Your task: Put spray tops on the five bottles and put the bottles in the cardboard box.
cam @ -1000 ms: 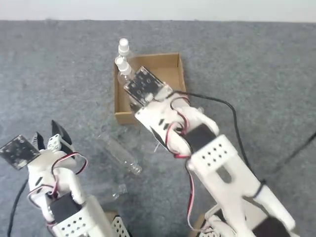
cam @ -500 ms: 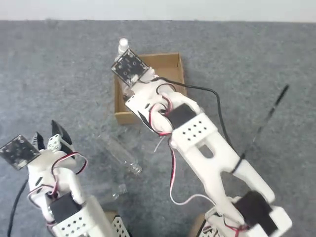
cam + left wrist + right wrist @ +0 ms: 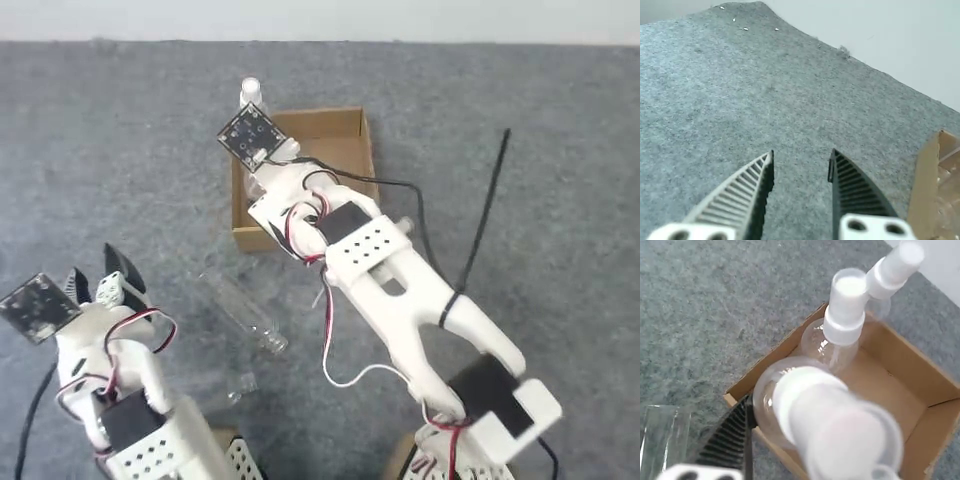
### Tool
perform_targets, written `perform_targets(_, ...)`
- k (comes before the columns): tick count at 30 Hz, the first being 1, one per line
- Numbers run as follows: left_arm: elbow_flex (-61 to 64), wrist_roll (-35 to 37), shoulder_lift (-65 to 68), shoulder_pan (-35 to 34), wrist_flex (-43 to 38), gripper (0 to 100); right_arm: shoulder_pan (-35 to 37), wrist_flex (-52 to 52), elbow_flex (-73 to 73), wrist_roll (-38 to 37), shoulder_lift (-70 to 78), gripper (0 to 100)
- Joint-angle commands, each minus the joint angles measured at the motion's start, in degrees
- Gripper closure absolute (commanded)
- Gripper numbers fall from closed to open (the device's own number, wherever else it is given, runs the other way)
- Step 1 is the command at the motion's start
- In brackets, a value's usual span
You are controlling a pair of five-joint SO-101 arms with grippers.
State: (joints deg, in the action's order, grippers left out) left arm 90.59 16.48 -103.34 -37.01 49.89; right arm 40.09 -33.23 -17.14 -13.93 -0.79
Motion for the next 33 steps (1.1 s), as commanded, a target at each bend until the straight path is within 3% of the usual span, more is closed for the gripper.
perform_targets(1,-0.9,-0.1,-1.0,-0.4,-1.8,83,0.6,2.8,4.0,0.5,1.1,99.2)
perform_targets(33,-0.9,-0.2,-1.0,-0.3,-1.8,83,2.7,6.2,4.0,0.0,9.5,98.8)
